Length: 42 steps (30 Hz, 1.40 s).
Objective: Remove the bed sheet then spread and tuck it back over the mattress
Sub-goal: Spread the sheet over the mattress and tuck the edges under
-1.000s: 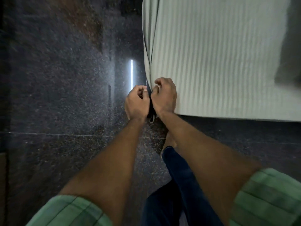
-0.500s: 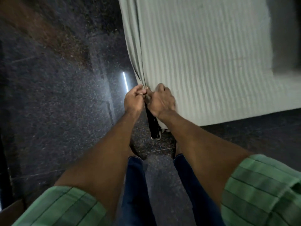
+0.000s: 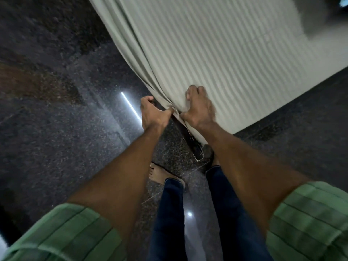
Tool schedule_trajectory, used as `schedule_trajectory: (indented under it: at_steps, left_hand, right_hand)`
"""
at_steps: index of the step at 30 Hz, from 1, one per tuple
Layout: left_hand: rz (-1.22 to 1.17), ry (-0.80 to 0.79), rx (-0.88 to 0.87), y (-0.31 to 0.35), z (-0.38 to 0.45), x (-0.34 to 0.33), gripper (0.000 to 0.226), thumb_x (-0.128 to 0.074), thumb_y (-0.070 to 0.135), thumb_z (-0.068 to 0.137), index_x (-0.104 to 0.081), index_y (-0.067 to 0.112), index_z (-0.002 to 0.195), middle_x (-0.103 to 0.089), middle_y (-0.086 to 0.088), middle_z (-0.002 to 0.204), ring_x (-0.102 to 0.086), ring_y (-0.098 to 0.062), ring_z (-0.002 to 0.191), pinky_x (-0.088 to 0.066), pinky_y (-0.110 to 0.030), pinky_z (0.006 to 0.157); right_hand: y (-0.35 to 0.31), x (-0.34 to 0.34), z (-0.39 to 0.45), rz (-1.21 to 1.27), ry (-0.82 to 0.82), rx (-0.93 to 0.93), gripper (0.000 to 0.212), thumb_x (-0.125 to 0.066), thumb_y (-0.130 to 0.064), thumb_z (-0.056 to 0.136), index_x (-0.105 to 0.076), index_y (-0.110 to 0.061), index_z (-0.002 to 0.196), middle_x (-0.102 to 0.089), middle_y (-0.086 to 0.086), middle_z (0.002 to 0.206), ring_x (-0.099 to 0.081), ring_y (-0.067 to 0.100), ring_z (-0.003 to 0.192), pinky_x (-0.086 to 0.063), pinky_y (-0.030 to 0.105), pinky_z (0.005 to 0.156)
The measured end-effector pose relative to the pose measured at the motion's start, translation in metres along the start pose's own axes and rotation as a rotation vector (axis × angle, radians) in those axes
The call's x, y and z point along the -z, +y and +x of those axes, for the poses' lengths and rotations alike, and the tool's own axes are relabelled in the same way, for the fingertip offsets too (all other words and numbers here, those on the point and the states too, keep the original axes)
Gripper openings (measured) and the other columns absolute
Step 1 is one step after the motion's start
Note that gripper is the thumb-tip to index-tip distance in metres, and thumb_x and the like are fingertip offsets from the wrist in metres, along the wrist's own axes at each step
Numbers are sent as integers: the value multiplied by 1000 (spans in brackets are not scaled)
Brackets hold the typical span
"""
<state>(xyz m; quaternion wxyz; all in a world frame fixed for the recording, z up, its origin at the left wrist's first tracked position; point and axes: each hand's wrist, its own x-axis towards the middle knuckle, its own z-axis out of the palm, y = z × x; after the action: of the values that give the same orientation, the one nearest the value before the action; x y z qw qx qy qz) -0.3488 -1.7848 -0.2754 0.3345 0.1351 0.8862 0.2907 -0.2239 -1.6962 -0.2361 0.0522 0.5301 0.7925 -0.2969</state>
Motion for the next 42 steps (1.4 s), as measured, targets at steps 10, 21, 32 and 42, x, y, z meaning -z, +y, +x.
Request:
schedule_trajectory:
  at_steps: [10, 21, 32, 42]
  left_hand:
    - [-87, 86, 217, 37, 23, -34, 92, -79, 33, 49, -42, 18, 132, -59, -6, 127, -64, -31, 111, -58, -43, 93]
    - [-340, -93, 93, 9, 81, 33, 67, -87, 20, 75, -52, 23, 132, -61, 0, 124, -62, -19, 111, -54, -35, 99]
    - [-104, -10, -66, 43, 110, 38, 106, -89, 40, 49, -41, 18, 142, -56, -6, 133, -57, -22, 120, -50, -37, 105]
    - [126, -18, 96, 85, 122, 18, 91, -83, 29, 69, -32, 11, 142, -40, -15, 148, -52, -36, 128, -48, -40, 103]
  right_hand:
    - [-4, -3, 16, -95, -79, -26, 59, -73, -44, 74, -45, -18, 119, -46, 4, 117, -49, 22, 92, -41, 36, 75]
    - [-26, 2, 27, -162, 4, -193, 54, -91, -48, 62, -59, -19, 94, -63, 2, 101, -63, 25, 95, -51, 35, 74]
    - [-52, -22, 61, -25, 180, -117, 117, -80, -62, 67, -18, -23, 159, -10, 13, 170, -5, 33, 158, -6, 49, 128]
    - [-80, -6, 94, -302, 107, -133, 94, -89, -45, 57, -36, -16, 129, -46, 14, 134, -50, 37, 124, -49, 46, 99]
